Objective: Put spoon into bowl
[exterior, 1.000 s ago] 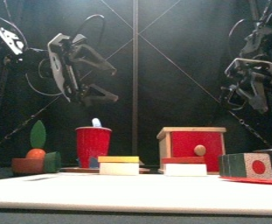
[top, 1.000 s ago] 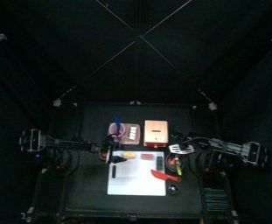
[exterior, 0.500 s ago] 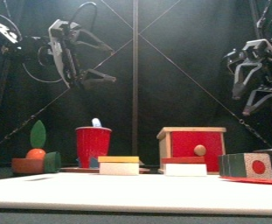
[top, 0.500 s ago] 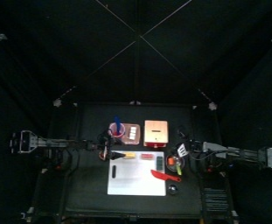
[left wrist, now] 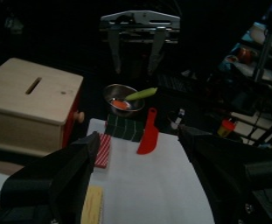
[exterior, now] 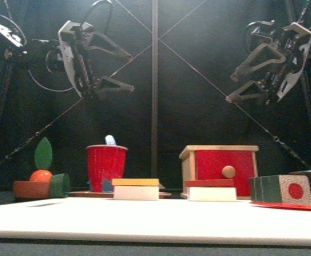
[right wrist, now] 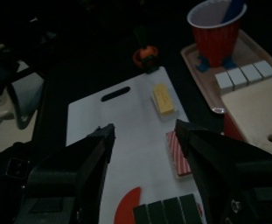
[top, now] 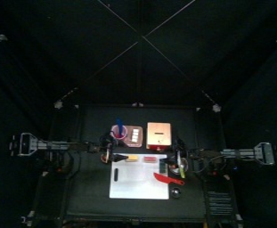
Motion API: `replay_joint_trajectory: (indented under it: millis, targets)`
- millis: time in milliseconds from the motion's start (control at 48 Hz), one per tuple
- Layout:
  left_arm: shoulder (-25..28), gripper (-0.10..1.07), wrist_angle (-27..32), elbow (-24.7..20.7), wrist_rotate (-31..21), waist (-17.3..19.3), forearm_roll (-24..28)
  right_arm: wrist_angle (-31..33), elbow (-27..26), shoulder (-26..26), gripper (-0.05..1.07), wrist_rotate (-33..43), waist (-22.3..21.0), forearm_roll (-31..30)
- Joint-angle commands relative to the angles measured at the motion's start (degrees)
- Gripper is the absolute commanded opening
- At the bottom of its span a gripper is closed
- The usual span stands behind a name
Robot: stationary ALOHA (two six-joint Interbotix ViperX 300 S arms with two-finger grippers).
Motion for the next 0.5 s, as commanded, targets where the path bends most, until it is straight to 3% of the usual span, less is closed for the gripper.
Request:
replay_joint_trajectory:
  millis: [0, 479]
  targets:
    - [-0.79, 1.02, -1.14, -0.35, 1.23, 0.00, 1.14, -2.72, -0.62, 0.53, 0.91, -0.09, -0.18, -2.37]
    - [-0.79, 1.02, -0.53, -0.35, 3.34, 0.62, -2.37, -1.49, 0.53, 1.14, 0.91, 0.09, -0.88, -5.62]
